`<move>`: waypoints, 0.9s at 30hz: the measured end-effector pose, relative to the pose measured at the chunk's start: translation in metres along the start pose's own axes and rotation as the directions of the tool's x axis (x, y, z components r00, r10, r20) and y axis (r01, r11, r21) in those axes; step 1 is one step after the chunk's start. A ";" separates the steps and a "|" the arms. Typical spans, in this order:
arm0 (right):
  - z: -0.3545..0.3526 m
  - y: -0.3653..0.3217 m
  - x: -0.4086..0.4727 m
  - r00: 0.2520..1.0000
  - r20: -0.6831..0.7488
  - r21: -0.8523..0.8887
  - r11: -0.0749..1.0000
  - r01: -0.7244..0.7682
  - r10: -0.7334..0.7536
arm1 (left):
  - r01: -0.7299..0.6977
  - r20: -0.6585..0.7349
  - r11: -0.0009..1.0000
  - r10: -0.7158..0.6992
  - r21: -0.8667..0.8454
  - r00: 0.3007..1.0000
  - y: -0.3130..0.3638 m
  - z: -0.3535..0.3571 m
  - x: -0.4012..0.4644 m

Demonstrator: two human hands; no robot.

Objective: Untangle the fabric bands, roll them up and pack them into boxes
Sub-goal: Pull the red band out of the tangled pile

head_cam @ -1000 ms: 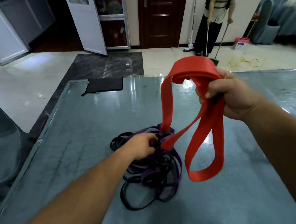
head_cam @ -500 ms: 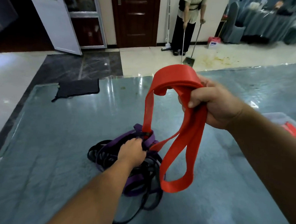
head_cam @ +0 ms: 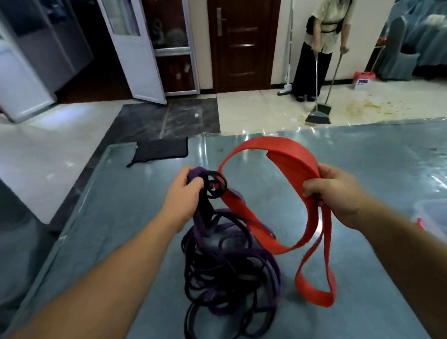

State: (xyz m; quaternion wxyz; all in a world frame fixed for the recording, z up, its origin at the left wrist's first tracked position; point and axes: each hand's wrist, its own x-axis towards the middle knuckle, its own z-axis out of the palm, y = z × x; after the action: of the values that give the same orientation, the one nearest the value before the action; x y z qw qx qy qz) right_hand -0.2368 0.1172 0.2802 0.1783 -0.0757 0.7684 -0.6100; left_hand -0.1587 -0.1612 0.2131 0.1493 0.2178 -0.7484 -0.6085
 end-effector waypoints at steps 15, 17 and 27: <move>0.002 0.017 0.014 0.888 -0.377 0.027 0.961 -0.275 0.264 | -0.030 -0.345 0.922 -0.114 -0.386 0.932 0.016 -0.114 -0.003; -0.001 0.019 0.012 0.867 -0.395 0.059 0.950 -0.306 0.304 | 0.043 -0.378 0.967 -0.139 -0.251 0.915 0.003 -0.124 0.000; 0.018 0.013 0.005 0.940 -0.286 0.010 0.982 -0.190 0.185 | 0.330 -0.135 0.802 -0.305 0.497 0.943 -0.084 -0.109 -0.002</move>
State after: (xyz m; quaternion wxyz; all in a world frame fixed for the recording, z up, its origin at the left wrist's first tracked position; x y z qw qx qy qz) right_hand -0.2339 0.1023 0.2631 0.1219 0.0851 0.7952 -0.5879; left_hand -0.0921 -0.2660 0.1547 -0.0001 0.3862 -0.8321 -0.3980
